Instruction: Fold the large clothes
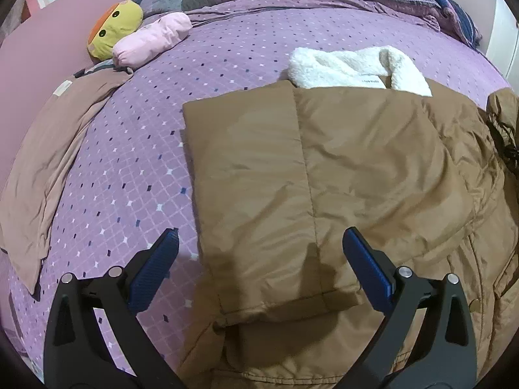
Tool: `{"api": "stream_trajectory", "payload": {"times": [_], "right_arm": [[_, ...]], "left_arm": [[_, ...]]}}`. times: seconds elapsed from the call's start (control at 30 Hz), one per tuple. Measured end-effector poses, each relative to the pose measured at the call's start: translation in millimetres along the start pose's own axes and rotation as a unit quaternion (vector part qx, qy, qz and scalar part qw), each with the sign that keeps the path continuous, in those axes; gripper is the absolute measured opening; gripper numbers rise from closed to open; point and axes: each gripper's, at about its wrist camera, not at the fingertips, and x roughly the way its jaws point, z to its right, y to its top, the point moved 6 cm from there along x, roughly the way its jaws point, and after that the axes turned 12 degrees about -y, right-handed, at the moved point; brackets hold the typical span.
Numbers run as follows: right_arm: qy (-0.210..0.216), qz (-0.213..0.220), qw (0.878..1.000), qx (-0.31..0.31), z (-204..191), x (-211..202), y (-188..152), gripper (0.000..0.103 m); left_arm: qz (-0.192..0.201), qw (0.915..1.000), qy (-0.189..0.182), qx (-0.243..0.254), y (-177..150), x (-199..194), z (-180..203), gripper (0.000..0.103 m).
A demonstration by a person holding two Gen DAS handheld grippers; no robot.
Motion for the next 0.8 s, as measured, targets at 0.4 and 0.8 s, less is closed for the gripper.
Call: {"api": "stream_trajectory", "payload": {"times": [0.4,0.8], "right_arm": [[0.204,0.082,0.972,0.084,-69,-124,18,0.022],[0.217,0.064,0.974,0.003,-216,-146,22,0.023]], "left_arm": [[0.027,0.9993,-0.013,-0.023,5,-29,-16,0.100],[0.032,0.9991,0.018,-0.022,-19,-58,-51,0.100]]}}
